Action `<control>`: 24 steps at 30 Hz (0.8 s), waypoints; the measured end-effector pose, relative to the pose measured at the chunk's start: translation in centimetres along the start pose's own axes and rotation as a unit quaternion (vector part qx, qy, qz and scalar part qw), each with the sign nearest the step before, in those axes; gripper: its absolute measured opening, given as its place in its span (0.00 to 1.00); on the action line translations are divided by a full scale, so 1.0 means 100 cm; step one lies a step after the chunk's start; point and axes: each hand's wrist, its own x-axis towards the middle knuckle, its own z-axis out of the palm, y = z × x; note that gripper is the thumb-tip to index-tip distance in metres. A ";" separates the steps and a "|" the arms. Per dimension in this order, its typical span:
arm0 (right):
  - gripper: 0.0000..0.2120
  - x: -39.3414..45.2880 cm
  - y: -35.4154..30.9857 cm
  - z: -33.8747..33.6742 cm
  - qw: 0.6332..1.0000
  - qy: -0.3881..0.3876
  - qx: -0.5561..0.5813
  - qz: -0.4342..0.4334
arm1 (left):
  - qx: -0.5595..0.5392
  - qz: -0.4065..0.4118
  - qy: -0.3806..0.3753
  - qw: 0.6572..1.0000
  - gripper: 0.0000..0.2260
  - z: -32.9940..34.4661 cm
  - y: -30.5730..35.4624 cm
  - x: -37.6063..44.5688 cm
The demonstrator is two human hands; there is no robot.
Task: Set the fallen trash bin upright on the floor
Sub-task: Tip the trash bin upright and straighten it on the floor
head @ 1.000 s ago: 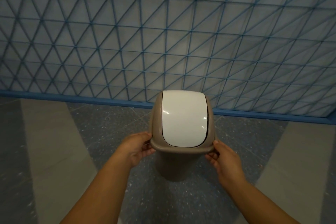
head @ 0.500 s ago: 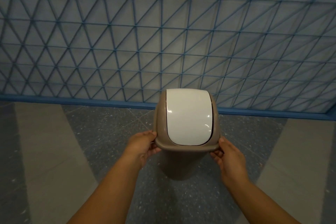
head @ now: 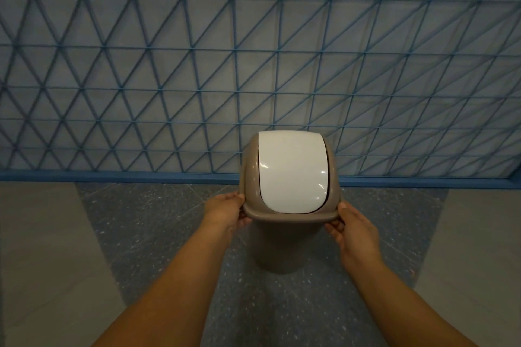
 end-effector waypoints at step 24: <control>0.10 0.092 -0.021 0.019 1.000 -0.003 0.013 0.013 | 0.021 0.014 0.006 1.000 0.11 0.058 0.030 0.065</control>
